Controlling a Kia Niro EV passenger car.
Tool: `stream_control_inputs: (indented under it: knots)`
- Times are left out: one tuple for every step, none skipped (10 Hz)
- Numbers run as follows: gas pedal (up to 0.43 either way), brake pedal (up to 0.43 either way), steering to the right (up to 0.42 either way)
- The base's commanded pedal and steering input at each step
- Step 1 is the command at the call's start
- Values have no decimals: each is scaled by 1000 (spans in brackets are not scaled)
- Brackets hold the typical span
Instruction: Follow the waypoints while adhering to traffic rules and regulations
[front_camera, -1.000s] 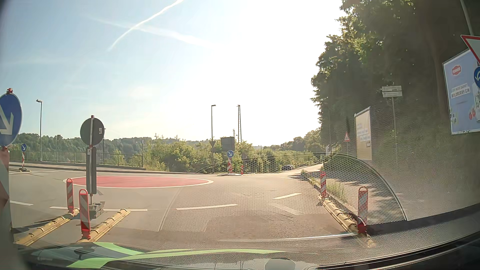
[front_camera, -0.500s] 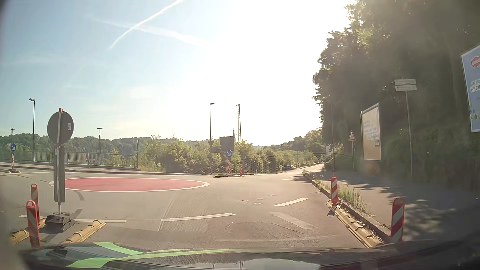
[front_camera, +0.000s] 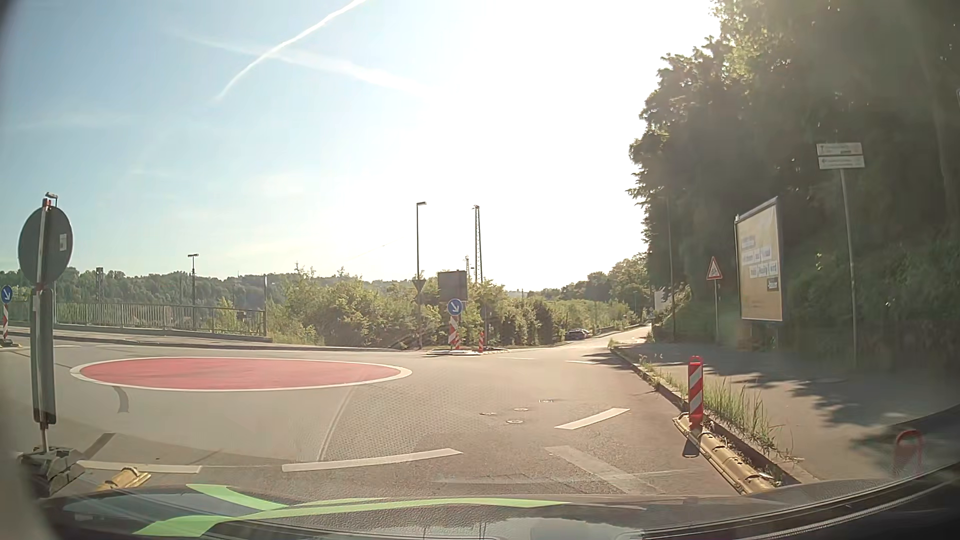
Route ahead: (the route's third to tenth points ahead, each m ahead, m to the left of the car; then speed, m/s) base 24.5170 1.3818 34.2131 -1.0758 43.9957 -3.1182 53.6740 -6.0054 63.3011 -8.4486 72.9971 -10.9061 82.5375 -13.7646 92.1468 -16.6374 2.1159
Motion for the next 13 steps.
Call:
stream_control_inputs:
  knots:
    - [28, 159, -3]
    - [28, 146, -3]
    - [28, 128, -3]
    - [28, 128, -3]
    - [28, 134, -3]
    - [39, 134, -3]
    - [79, 98, -3]
    - [118, 49, -3]
    - [118, 0, -3]
    - [118, 0, -4]
    - [110, 0, -4]
    - [110, 0, -4]
    - [118, 0, -4]
